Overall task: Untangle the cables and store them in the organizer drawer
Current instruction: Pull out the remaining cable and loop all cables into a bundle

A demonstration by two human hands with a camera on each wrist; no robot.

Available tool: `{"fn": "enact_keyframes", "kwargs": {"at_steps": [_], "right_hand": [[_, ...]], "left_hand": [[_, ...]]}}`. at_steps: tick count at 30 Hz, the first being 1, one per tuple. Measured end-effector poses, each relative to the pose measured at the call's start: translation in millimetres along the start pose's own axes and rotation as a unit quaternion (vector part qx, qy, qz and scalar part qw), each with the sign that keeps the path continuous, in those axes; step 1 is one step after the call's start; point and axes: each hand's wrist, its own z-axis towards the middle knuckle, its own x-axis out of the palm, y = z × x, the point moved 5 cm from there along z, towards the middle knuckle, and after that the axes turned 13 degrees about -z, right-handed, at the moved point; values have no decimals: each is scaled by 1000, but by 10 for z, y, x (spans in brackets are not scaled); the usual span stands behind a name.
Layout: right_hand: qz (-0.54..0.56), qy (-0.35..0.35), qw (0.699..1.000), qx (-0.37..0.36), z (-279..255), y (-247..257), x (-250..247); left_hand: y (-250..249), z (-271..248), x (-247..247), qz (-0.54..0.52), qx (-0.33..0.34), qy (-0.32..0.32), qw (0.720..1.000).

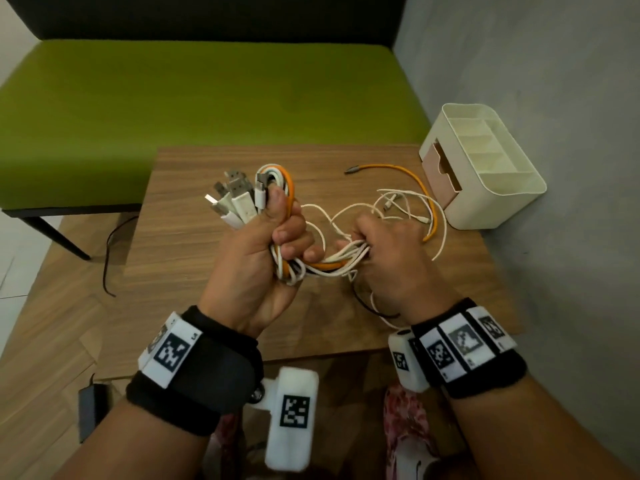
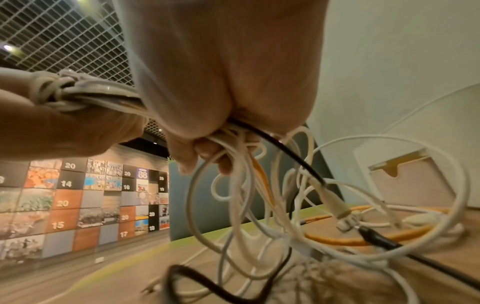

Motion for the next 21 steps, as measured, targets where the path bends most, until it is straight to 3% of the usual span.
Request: {"fn": "enact_keyframes", "kwargs": {"at_steps": [4,7,10,12,14,15,18,20,21], "right_hand": [[-47,108,989,87,9,-130,31],[-54,244,968,33,-108,-64,82],[-51,208,977,-23,-144,149,-144],[16,106,994,-38,-152,287,-367],[124,5,992,1,-180,335,-564],[169,25,984,50,-188,327,-563],[184,224,947,141,-270,394,-288],[234,263,920,171,-315,436,-70],[280,244,908,196,-314,433,-2]], "left_hand": [[-61,34,-102,36,35,-11,999],[-116,38,-168,90,69,-16,993],[-177,42,-195,105,91,-22,990],[-210,55,-213,105,104,-25,989],[-224,69,-229,90,110,-30,989],[-226,74,-237,80,109,-35,990],[-211,75,-236,40,90,-44,994],[-180,63,-211,10,72,-38,997],[-162,51,-207,-1,62,-37,997]]}}
